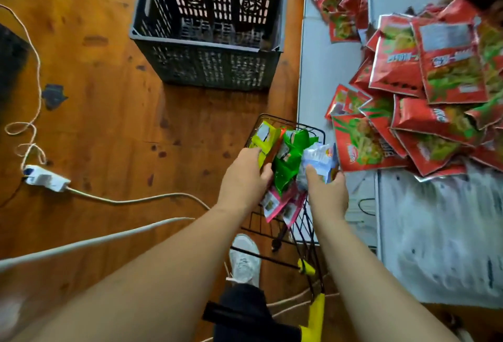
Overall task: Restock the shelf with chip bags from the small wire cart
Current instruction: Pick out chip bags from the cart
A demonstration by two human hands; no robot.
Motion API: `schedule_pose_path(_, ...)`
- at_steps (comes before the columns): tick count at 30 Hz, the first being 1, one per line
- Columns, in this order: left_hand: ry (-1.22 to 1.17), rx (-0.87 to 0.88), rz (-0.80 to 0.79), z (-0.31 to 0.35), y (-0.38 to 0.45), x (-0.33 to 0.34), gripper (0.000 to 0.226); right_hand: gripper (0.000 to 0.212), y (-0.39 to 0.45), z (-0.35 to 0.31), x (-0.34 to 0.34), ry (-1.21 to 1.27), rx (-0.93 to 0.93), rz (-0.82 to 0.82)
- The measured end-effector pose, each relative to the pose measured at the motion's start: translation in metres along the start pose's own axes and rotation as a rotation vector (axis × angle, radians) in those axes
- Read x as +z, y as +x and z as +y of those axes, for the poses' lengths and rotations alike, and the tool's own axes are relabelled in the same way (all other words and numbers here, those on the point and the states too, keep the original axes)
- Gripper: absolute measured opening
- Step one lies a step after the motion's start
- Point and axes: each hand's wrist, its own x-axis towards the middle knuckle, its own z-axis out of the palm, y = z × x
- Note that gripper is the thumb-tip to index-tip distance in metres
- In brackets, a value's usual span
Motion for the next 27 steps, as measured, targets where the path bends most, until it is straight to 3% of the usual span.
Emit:
schedule_pose_path(5,0.131,-0.115,0.037,-0.002,0.045,0.04,0.021,0.042,0.002,0.022,0.022,-0.055,-0.066,0.089)
schedule_pose_path(11,0.084,-0.25,0.052,0.0,0.048,0.036,0.011,0.05,-0.029,0.044,0.015,-0.11,-0.078,0.067)
schedule_pose_path(16,-0.14,-0.072,-0.047,-0.01,0.032,0.029,0.021,0.054,-0.053,0.041,0.015,-0.132,-0.082,0.042)
schedule_pose_path(21,-0.22,0.044,0.091,-0.013,0.0,0.008,0.01,0.053,-0.071,0.023,0.023,-0.118,-0.187,0.036)
schedule_pose_path(22,-0.247,0.083,0.103,-0.01,-0.01,0.0,0.018,0.053,-0.075,0.02,0.023,-0.128,-0.199,0.037)
schedule_pose_path(27,-0.458,0.177,0.019,0.001,-0.076,-0.04,0.026,0.061,-0.125,0.009,0.014,-0.172,-0.311,0.022)
